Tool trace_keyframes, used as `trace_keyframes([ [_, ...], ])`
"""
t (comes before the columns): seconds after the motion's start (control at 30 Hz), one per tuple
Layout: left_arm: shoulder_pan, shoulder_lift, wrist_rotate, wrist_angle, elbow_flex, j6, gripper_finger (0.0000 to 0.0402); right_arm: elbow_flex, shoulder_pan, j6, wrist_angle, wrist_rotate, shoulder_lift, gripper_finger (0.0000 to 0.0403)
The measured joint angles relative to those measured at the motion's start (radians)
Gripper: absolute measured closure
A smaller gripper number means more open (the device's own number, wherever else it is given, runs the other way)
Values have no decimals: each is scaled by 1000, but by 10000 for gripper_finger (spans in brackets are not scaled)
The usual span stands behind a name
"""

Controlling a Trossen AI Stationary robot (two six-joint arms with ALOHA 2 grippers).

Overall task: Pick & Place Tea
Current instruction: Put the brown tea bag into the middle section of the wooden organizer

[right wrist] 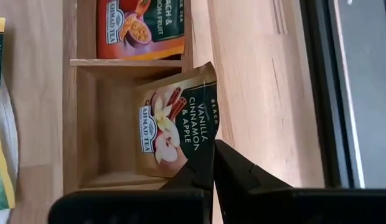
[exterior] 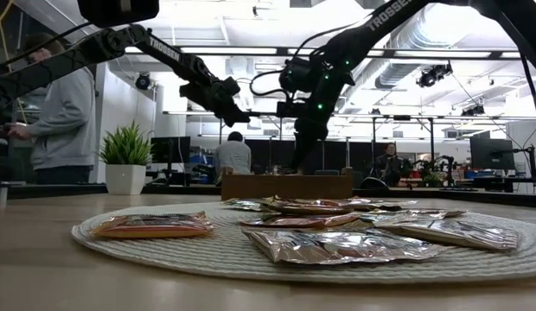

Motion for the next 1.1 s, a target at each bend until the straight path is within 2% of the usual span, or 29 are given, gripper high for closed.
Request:
trace_keyframes([
  [0.27,0,0,0,4,0,0,357,0,0,53,-2,-5,-5,392],
  [0.7,3,0,2,-11,0,1,357,42,14,93,-20,-17,-80,282],
  [0.87,16,-32,-23,-111,0,113,357,43,39,127,-84,56,-148,268],
  [1.0,18,-86,-94,-230,2,221,357,43,49,160,-200,1,-209,269],
  [1.1,15,-124,-73,-288,2,280,357,41,51,162,-300,-43,-229,268],
])
